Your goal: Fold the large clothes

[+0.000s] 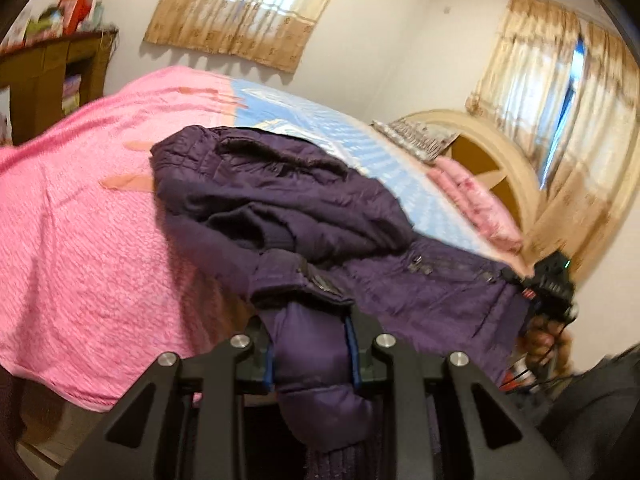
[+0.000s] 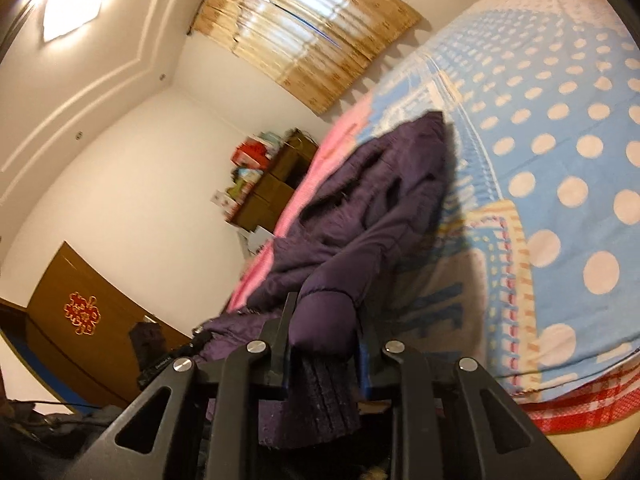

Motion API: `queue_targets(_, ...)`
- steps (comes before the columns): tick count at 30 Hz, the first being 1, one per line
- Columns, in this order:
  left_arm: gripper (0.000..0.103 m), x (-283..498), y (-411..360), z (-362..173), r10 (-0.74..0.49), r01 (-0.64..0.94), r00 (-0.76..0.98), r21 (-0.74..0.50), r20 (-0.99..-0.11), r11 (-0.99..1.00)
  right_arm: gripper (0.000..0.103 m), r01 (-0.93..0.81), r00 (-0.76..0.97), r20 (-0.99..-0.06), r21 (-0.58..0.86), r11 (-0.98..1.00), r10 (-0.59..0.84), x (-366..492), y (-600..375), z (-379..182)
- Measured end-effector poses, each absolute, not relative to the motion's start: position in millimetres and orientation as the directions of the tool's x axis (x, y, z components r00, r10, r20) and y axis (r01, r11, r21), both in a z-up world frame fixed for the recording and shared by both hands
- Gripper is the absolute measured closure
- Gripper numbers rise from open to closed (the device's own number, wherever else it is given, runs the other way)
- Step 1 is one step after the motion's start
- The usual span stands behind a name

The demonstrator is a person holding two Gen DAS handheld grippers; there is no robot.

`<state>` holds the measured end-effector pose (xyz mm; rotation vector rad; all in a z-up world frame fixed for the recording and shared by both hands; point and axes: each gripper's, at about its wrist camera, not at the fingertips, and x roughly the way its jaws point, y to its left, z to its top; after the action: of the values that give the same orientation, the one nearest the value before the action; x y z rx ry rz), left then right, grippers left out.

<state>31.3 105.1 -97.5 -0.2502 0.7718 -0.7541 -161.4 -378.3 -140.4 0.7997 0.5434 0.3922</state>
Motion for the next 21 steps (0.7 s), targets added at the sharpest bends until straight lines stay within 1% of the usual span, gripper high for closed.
queue_targets(6, 0.077, 59, 109, -77, -0.725, 0.485, 0.465, -0.539, -0.508, 0.689, 0.081, -0.188, 0.815, -0.206, 0.790, 0.584, 0.541, -135, -383, -106)
queue_targets(11, 0.077, 113, 108, -53, -0.765, 0.477, 0.473, -0.603, -0.436, 0.639, 0.081, -0.219, 0.826, -0.163, 0.789, 0.574, 0.539, -86, -392, -72)
queue_targets(15, 0.077, 161, 102, -41, -0.777, 0.456, 0.463, -0.638, -0.426, 0.621, 0.081, -0.196, 0.836, -0.172, 0.793, 0.577, 0.521, -16, -406, -49)
queue_targets(17, 0.077, 192, 95, -39, -0.777, 0.441, 0.462, -0.650, -0.427, 0.619, 0.081, -0.177, 0.845, -0.191, 0.782, 0.597, 0.500, 18, -412, -42)
queue_targets(19, 0.077, 218, 90, -42, -0.771, 0.414, 0.463, -0.663, -0.437, 0.624, 0.081, -0.148, 0.845, -0.207, 0.796, 0.587, 0.493, 51, -419, -44)
queue_targets(21, 0.077, 246, 85, -51, -0.762, 0.393, 0.456, -0.664, -0.460, 0.636, 0.081, -0.099, 0.848, -0.243, 0.800, 0.591, 0.471, 90, -424, -52)
